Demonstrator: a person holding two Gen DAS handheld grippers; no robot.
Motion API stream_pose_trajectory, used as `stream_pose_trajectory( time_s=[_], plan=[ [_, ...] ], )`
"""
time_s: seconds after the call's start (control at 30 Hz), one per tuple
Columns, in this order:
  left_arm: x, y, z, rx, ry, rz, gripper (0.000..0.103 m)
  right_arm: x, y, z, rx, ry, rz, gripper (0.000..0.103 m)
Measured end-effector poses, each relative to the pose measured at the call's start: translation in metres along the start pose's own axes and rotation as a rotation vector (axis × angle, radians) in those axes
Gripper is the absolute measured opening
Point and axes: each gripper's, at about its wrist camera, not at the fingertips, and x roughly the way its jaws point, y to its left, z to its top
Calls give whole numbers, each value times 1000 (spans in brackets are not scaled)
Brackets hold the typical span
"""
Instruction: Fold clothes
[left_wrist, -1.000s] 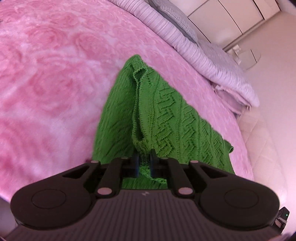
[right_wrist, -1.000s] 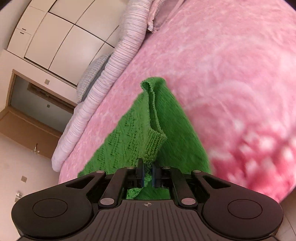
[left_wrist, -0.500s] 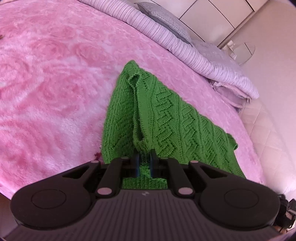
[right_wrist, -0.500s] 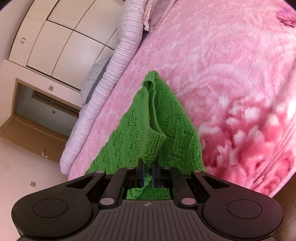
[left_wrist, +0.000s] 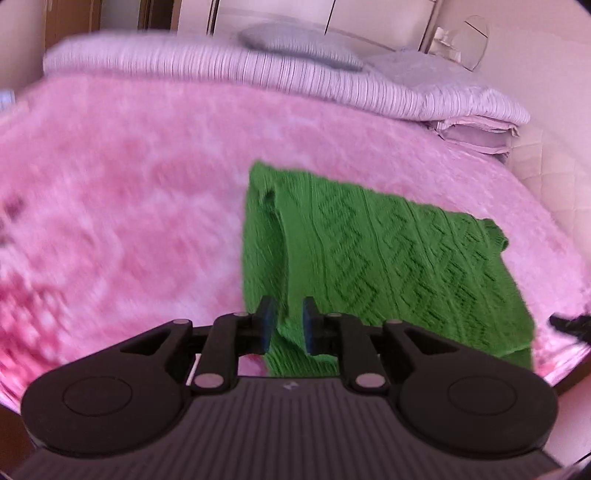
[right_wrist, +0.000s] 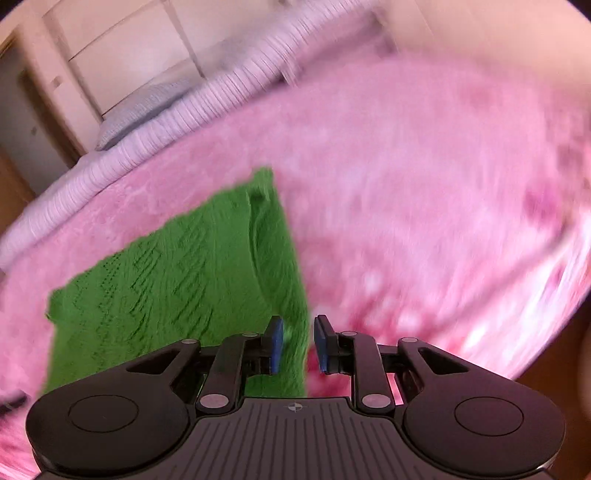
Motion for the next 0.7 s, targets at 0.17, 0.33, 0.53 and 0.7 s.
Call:
stream_pose_trajectory(
  time_s=[0.17, 0.33, 0.53, 0.7],
  plan=[
    [20, -28, -12, 98, 3, -74, 13, 6, 29, -14, -205, -29, 148, 22],
    [47, -30, -41, 140, 29, -57, 13, 35, 30, -43, -328, 46, 136, 22],
    [41, -9, 15, 115, -18, -121, 13, 32, 22, -9, -339, 53, 204, 22],
    [80, 11, 70, 147, -132, -54, 11, 61, 28, 37, -385, -68, 166, 22]
  ],
)
